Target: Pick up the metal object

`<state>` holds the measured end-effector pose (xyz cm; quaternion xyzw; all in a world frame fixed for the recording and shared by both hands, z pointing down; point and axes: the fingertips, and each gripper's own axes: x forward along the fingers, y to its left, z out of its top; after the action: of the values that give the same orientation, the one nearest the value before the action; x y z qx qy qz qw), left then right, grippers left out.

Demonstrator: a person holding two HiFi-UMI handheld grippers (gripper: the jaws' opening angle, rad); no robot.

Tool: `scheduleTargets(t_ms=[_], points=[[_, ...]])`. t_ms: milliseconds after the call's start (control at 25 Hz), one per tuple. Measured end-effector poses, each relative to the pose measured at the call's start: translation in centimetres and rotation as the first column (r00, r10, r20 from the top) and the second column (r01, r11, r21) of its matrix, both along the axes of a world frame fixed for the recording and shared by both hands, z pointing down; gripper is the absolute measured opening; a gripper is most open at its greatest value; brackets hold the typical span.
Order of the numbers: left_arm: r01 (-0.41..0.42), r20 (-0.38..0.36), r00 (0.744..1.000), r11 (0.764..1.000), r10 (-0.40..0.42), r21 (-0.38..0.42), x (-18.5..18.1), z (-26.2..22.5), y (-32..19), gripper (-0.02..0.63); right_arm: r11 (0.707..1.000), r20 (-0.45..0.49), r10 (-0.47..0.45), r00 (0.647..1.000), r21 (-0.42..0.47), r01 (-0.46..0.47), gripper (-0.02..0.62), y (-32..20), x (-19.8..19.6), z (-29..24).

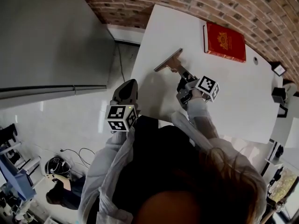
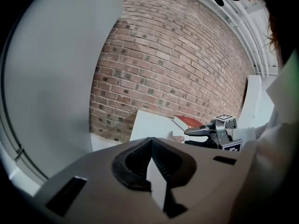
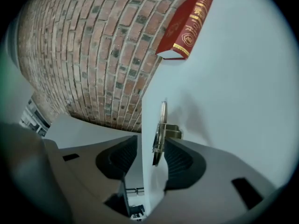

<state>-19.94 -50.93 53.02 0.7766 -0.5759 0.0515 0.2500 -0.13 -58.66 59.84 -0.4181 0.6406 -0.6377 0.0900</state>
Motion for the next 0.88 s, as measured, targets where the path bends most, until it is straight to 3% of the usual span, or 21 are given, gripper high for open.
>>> scheduleTargets(t_ms=[280,520,880], points=[[0.006,-0.008,1.000,1.000,-0.007,-0.027,-0.2,0.8,-0.9,0.015,0.997,0.011,0.035,0.999,-0.065,-0.034,0.129,-1.1,-0.4,1.9],[0.019,-0.007,1.000,0.999,-0.019,-0.039,-0.6,1.4,-1.5,0.014,0.997,0.042,0.062,0.997,-0.044,-0.061,0.034,-2.0,-0.7,1.7],[0.031,0.004,1.000,0.999,-0.031,-0.023,-1.2,1.4,-0.8,0.014,0.999,0.059,0.049,0.997,-0.015,-0.048,0.018,-1.9,-0.9,1.0]])
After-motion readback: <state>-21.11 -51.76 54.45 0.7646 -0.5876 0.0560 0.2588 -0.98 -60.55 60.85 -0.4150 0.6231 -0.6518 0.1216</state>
